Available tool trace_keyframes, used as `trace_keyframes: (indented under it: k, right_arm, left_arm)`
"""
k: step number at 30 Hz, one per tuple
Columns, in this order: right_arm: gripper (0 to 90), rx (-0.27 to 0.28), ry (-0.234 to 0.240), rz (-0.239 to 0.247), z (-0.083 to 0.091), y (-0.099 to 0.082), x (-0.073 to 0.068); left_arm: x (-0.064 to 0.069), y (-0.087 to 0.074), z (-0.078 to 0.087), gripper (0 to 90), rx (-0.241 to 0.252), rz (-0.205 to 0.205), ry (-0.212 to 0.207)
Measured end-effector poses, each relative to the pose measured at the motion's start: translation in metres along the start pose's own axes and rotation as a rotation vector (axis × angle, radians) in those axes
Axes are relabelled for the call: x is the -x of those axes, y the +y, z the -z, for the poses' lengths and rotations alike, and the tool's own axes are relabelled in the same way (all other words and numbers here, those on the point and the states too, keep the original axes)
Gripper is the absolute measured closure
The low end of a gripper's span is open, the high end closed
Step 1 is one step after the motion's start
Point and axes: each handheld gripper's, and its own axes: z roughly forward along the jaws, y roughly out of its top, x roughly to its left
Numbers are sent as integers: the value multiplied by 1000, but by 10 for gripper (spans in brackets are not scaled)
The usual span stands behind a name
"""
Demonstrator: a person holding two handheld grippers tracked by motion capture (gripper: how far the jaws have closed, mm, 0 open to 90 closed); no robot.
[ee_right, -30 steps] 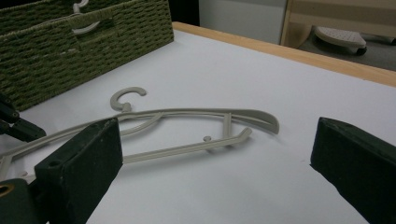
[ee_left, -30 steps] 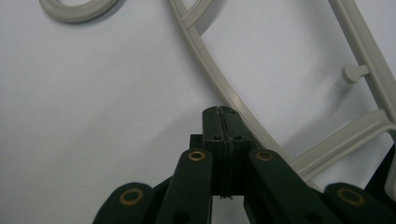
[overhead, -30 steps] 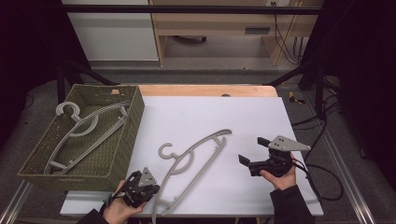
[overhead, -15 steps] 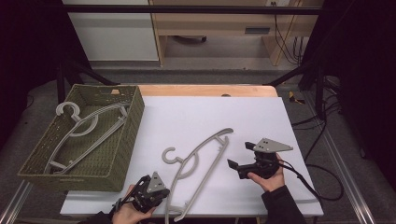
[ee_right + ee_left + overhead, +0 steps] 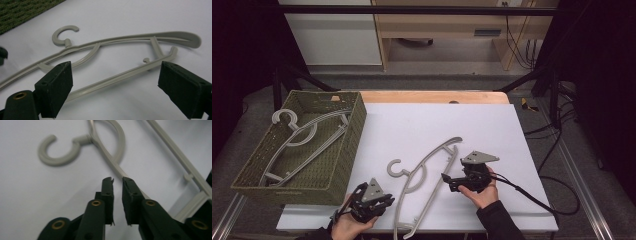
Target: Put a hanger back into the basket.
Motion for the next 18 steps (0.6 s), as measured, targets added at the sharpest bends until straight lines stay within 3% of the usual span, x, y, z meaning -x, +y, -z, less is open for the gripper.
trace_keyframes:
  k: [3, 4, 5, 6, 7, 8, 10, 18]
  right_arm:
    - [112, -39, -19, -11, -12, -1, -7]
    - [112, -39, -19, -11, -12, -1, -7]
    - [104, -64, -22, -30, -21, -1, -11]
    - [104, -64, -22, -30, -21, -1, -11]
    - [103, -71, -19, -40, -24, -2, -12]
    - [103, -102, -25, -62, -33, -4, -16]
    - [105, -127, -33, -58, -40, -7, -18]
    - [107, -205, -88, -49, -58, -14, -19]
  left_arm:
    - [-11, 2, 14, 659, 90, 38, 1]
    - [-11, 2, 14, 614, 90, 38, 1]
    - [-17, 3, 21, 556, 133, 51, 5]
    - [-17, 3, 21, 520, 133, 51, 5]
    - [-21, 3, 29, 520, 185, 54, 21]
    - [-23, 4, 31, 444, 196, 58, 20]
    - [-26, 3, 36, 408, 236, 62, 15]
    - [-29, 3, 39, 248, 270, 59, 6]
